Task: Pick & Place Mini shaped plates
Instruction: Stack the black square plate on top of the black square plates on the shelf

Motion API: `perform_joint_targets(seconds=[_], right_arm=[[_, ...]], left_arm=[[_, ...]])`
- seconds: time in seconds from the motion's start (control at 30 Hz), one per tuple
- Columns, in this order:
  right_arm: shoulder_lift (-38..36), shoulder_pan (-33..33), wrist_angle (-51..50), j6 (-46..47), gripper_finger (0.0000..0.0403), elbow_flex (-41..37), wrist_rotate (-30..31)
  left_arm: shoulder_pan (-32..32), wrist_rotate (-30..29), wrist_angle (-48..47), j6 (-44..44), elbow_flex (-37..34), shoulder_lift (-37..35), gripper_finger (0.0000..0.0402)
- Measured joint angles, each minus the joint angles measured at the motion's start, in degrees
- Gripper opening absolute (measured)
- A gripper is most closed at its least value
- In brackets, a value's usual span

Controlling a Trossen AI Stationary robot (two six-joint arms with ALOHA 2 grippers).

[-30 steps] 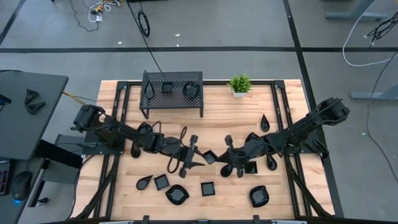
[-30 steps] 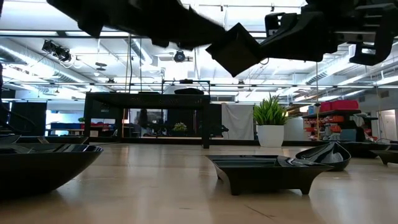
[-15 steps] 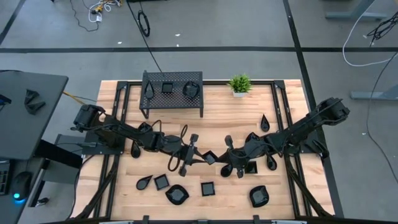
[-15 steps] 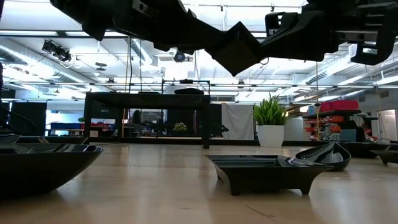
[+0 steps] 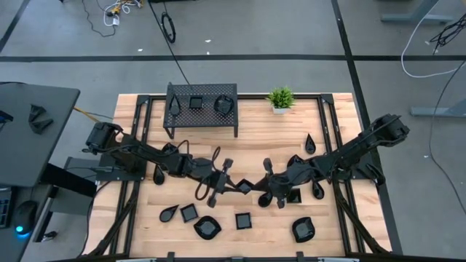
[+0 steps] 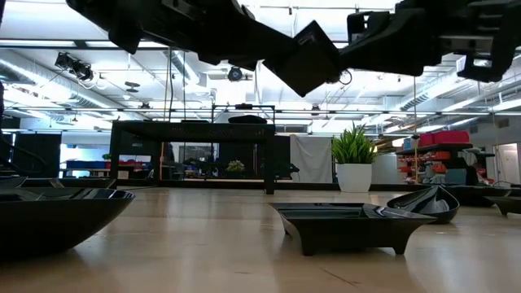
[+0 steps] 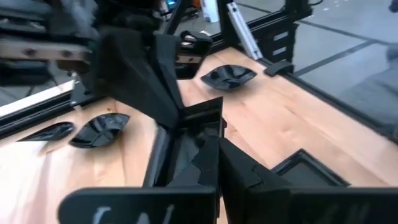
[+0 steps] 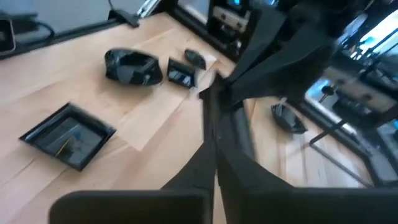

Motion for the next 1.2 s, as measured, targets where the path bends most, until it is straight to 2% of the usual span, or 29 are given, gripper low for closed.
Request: perform_joint_targets(seconds=[0.13, 0.33, 0.4, 0.47, 0.6, 0.83, 0.97, 1.1, 1.2], right_arm=[[0.0, 0.01, 3.97, -0.48, 0.0054, 0.0, -0.09], [-0.02, 0.04, 8.41, 1.0, 0.0117, 0.0, -4.25], [-0.02, 0.07, 10.69, 3.01, 0.0135, 0.0, -4.24], [-0.04, 0.25, 12.08, 5.13, 0.015, 0.0, -3.67], [-0.04, 0.46, 11.63, 10.96, 0.0165, 0.02, -2.46], [-0.04, 0.44, 9.27, 19.13, 0.0151, 0.02, -2.23], [-0.04, 0.44, 10.07, 18.82, 0.0135, 0.02, -2.3], [-0.04, 0.44, 10.44, 17.4, 0.0119, 0.01, -2.49], [-0.04, 0.44, 10.48, 17.29, 0.0109, 0.02, -2.49]], left_arm=[[-0.1, 1.91, -0.61, -1.0, 0.0, 0.0, 0.0005], [-0.2, 2.75, -2.19, -3.3, -0.02, 0.02, 0.0004], [-0.63, 0.49, -3.74, -4.72, -0.02, -0.04, 0.0003], [-1.61, -5.26, -8.37, -5.31, -0.06, -1.2, 0.0003], [-3.56, -15.92, -24.58, -7.64, 4.42, -6.29, 0.0003], [-3.58, -33.28, -66.79, -11.24, 20.06, -14.04, 0.0002], [1.67, -37.72, -78.73, -6.44, 23.35, -18.27, 0.0002], [10.8, -37.83, -78.69, 7.38, 20.65, -23.39, 0.0001], [19.85, -33.92, -76.95, 15.67, 17.88, -25.23, 0.0001]])
